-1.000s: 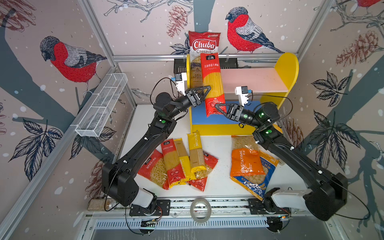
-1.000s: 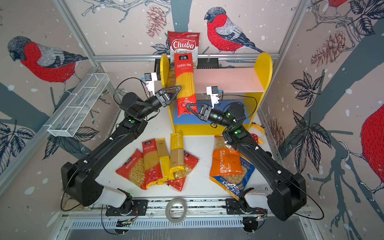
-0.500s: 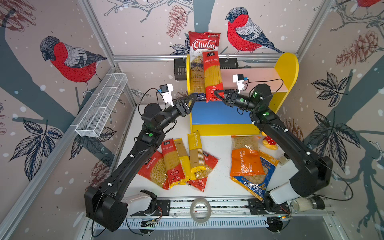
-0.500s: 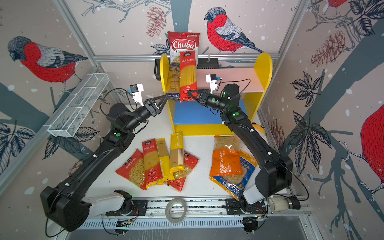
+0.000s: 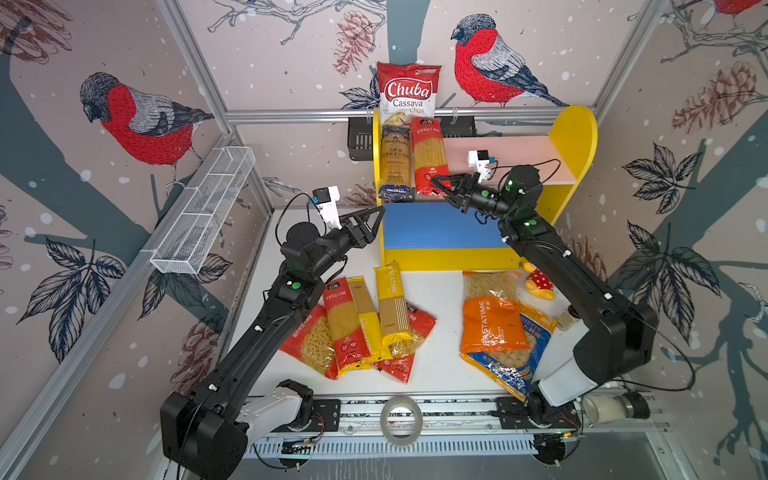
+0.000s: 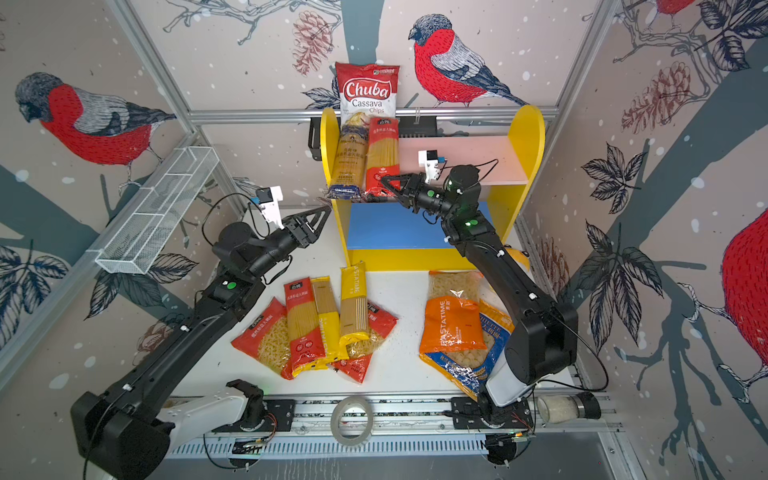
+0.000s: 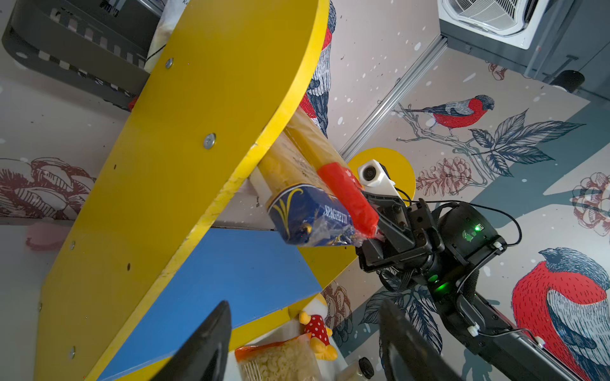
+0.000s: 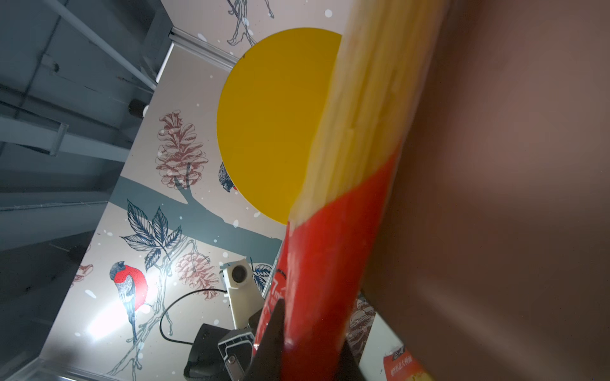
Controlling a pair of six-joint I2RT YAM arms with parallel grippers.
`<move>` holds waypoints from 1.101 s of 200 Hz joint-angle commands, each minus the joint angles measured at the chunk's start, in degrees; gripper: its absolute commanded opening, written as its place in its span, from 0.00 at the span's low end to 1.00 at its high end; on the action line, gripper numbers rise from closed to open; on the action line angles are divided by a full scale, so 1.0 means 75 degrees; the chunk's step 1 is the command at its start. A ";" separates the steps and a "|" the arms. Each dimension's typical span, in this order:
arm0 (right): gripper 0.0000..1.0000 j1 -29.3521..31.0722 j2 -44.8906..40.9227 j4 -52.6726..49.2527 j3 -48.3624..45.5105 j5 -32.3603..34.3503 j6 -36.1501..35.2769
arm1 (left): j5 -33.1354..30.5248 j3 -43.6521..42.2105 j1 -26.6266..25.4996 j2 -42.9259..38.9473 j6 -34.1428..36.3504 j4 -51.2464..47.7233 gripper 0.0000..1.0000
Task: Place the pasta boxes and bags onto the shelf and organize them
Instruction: 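Release the bag with the left gripper while the right gripper pushes it upright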
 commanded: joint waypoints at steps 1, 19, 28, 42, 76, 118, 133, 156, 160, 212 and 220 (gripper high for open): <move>0.21 0.0065 0.0116 0.0990 0.0122 0.0163 0.0308 | 0.0086 -0.0016 0.0012 -0.0084 -0.0084 0.0263 0.69; 0.22 0.0178 0.0237 0.0538 0.0341 0.0122 0.0073 | 0.0053 -0.0016 0.0015 -0.0150 -0.0045 0.0169 0.69; 0.22 0.0231 0.0264 0.0505 0.0344 0.0085 0.0078 | 0.0029 -0.0016 0.0016 -0.0182 -0.0004 0.0083 0.69; 0.22 0.0300 0.0254 0.0457 0.0344 0.0045 0.0039 | 0.0008 -0.0016 0.0012 -0.0223 0.0038 0.0030 0.69; 0.24 0.0271 0.0257 0.0250 0.0314 0.0043 -0.0108 | 0.0010 -0.0216 0.0013 -0.0197 0.0033 0.0053 0.69; 0.44 0.0149 -0.0047 0.0330 -0.0086 -0.0041 -0.0248 | -0.0048 -0.0250 0.0017 -0.0214 0.0183 -0.0122 0.69; 0.44 0.0135 -0.0086 0.0242 -0.0156 -0.0049 -0.0342 | -0.0063 -0.0286 0.0020 -0.0215 0.0207 -0.0147 0.69; 0.39 0.0146 -0.0018 0.0289 -0.0184 -0.0143 -0.0319 | -0.0050 -0.0332 0.0017 -0.0146 0.0169 -0.0101 0.69; 0.38 0.0152 0.0001 0.0300 -0.0167 -0.0144 -0.0330 | -0.0052 -0.0333 0.0017 -0.0133 0.0160 -0.0083 0.69; 0.21 0.0102 -0.0099 -0.0101 0.0055 -0.0384 -0.0846 | -0.0100 -0.0346 0.0024 -0.0120 0.0212 -0.0123 0.69; 0.20 0.0078 -0.0156 -0.0158 0.0039 -0.0458 -0.0934 | -0.0115 -0.0373 0.0020 -0.0129 0.0215 -0.0126 0.69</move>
